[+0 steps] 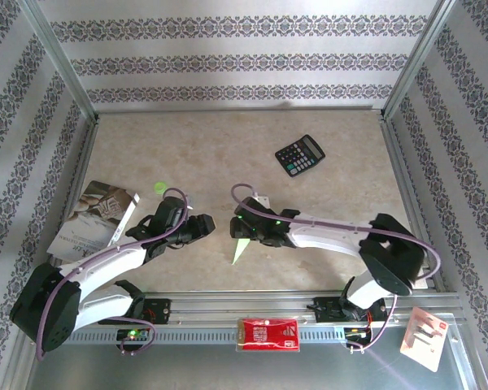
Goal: Fold a paper plane with a square sheet of paper (pick it up from the middle)
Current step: Turn over a paper plane at the center of the table.
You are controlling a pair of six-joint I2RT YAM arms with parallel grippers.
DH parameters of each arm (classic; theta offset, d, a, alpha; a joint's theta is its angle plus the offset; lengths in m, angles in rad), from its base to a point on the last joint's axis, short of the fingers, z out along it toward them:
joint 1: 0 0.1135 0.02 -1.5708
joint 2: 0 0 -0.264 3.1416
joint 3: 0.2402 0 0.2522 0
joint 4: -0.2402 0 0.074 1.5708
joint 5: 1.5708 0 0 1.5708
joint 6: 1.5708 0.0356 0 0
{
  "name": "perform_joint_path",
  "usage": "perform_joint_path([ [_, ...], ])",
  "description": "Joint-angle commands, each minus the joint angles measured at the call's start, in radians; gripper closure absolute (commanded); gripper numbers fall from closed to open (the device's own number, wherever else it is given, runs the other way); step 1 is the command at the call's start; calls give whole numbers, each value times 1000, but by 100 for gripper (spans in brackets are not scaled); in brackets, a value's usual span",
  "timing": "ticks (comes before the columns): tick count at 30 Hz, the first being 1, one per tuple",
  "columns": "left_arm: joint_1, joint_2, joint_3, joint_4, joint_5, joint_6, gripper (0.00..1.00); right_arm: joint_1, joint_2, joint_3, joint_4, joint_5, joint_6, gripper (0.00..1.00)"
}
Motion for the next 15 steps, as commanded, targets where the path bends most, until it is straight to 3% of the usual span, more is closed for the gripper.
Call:
perform_joint_path([
  [1,14,1,-4,-35,8,33,53,27,81,85,-140,154,11,16],
  [8,15,15,-33,-8,34,24,52,44,190,152,-198,205,10,16],
  [15,15,9,-39,-18,32,27,52,44,128,102,-194,209,10,31],
])
